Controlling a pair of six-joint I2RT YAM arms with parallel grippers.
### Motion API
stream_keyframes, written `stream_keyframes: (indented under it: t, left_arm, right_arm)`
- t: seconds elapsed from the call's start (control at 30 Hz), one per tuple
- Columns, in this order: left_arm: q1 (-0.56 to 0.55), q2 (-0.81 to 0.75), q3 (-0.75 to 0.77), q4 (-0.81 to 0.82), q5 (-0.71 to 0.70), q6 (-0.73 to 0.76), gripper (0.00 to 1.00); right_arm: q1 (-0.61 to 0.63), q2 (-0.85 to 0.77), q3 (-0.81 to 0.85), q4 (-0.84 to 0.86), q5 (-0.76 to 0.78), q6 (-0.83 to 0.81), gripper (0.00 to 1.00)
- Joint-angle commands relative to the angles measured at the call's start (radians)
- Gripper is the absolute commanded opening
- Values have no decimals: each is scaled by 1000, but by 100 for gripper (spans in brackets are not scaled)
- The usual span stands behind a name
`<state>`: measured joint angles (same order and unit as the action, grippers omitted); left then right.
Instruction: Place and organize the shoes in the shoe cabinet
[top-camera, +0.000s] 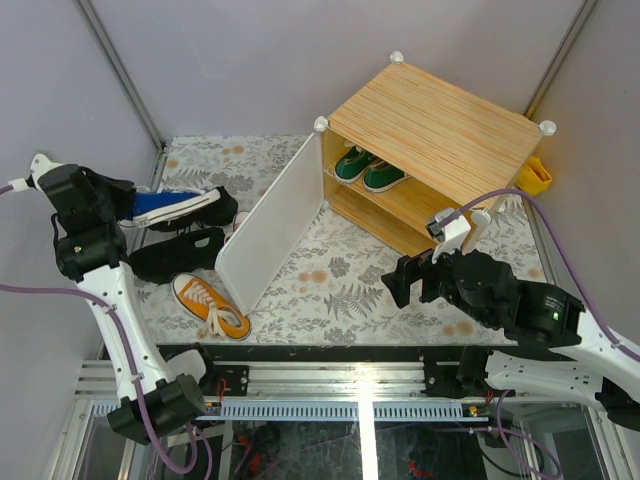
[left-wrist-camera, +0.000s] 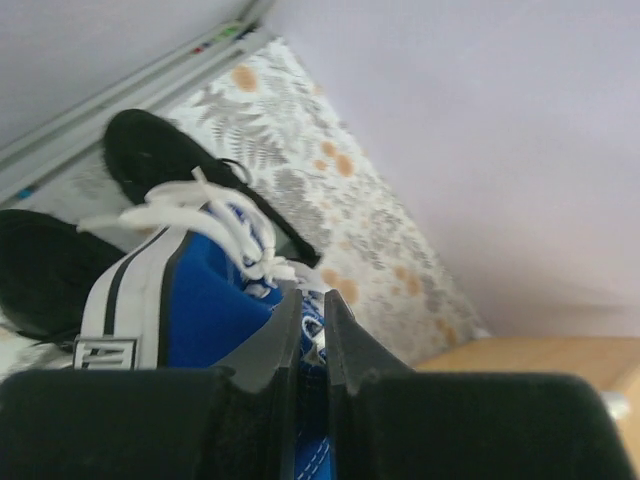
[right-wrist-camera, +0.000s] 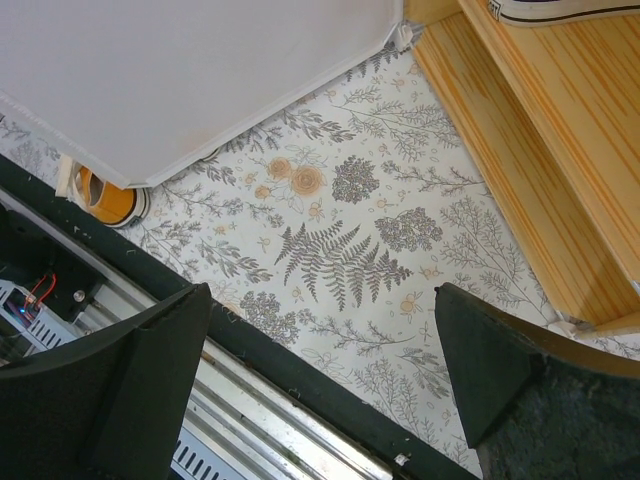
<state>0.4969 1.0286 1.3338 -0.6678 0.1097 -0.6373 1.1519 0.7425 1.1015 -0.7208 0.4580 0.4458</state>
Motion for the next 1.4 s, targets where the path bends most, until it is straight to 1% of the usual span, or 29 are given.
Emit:
stream_keyframes:
  t: [0.0, 0.13, 0.27, 0.53, 0.83, 0.93, 1.1, 1.2, 1.37]
  left_arm:
    - [-6, -25, 99, 191, 195, -139, 0]
    - [-6, -22, 158, 249, 259, -200, 0]
    - [-5, -8, 238, 275, 279, -245, 0]
    - [-6, -21, 320, 456, 397, -461, 0]
    - [-6, -43, 372, 658, 549, -678, 0]
    - [-6, -63, 395, 665, 569, -698, 0]
    - [-6, -76, 377, 669, 589, -707, 0]
    - [-6, -57, 381, 671, 597, -701, 0]
    - [-6, 3, 398, 678, 606, -687, 0]
  right_arm:
    - [2, 5, 28, 29, 49, 11, 100]
    - [2, 7, 30, 35, 56, 8, 100]
    - [3, 12, 28, 38, 59, 7, 99]
    - [2, 8, 39, 33, 89, 1, 100]
    - [2, 5, 81, 26, 121, -20, 100]
    - [2, -5, 94, 15, 144, -24, 100]
    - [2, -19, 139, -4, 175, -39, 100]
    - [3, -18, 169, -25, 186, -44, 100]
    - [2, -13, 167, -25, 190, -44, 99]
